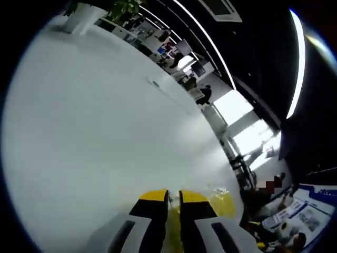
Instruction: Compare the silicone blocks by pressing each to a similar depth, holding the contact briefly, and releasing to observe deformation and rebound differences across the visible hardness samples.
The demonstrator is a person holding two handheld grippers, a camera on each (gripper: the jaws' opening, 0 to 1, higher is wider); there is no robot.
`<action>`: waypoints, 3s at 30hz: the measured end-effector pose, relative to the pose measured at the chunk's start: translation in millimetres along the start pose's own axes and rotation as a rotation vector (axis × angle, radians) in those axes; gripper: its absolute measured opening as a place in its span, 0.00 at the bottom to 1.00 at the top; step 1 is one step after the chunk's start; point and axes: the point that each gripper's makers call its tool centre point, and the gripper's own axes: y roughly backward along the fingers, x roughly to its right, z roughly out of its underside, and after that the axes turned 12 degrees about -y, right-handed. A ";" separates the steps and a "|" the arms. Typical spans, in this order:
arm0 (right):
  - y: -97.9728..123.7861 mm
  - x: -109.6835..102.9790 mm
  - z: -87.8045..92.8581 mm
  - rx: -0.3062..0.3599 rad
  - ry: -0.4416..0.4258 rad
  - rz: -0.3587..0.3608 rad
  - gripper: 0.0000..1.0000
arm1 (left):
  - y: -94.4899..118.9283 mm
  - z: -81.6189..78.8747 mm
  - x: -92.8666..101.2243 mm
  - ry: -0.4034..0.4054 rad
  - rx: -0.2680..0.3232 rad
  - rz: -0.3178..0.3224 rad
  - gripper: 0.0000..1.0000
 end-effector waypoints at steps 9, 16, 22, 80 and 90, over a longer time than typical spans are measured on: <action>0.4 0.1 0.7 -0.001 0.000 0.002 0.77 | -2.4 -1.6 3.2 -0.158 0.019 0.014 0.00; 0.8 -0.2 1.4 -0.003 0.000 0.002 0.76 | -3.8 -3.9 11.2 -0.324 -0.005 0.009 0.00; 0.6 -3.2 2.8 -0.013 0.013 -0.017 0.78 | 3.6 -15.2 31.5 -0.398 0.064 0.067 0.00; 34.1 -78.2 -60.8 0.123 0.054 -0.387 0.90 | 130.0 -82.6 254.5 -0.616 0.339 0.434 0.00; 54.1 -135.2 -101.8 0.178 0.078 -0.541 0.85 | 140.7 -82.1 280.8 -0.618 0.333 0.517 0.00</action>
